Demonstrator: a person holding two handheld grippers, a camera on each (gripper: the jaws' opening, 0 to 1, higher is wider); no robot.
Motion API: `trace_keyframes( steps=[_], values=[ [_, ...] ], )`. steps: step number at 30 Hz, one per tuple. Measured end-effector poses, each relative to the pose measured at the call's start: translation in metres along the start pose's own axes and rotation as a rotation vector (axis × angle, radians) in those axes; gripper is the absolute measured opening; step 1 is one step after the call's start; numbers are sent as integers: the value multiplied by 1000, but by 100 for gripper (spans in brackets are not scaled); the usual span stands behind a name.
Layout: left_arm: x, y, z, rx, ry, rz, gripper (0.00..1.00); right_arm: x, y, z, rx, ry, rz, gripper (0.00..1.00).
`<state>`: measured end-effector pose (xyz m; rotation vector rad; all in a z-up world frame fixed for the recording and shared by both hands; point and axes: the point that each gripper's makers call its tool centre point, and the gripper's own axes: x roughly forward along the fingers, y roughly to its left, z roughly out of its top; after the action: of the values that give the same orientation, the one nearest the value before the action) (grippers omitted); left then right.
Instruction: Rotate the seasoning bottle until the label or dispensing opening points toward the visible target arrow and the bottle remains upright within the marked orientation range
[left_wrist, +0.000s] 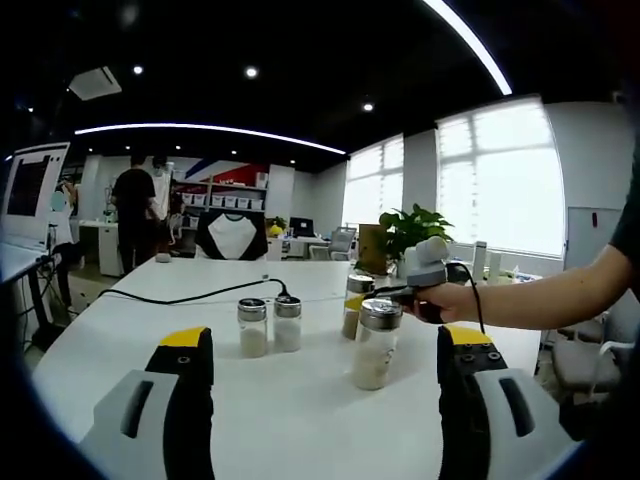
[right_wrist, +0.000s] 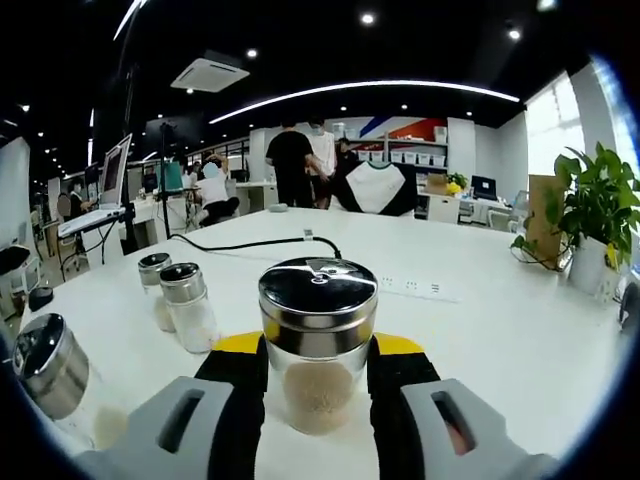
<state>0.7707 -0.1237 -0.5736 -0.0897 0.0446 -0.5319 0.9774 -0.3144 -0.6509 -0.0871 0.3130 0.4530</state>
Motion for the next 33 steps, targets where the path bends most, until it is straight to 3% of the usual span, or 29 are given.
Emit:
trace_keyframes(
  steps=[16,33],
  values=[
    [-1,3,-4,-4,6,4,98,-11,6,-4,-4,21,11,38],
    [1,0,-9,-23,17,-5,97,-38,9,-15,-4,39,5,37]
  ],
)
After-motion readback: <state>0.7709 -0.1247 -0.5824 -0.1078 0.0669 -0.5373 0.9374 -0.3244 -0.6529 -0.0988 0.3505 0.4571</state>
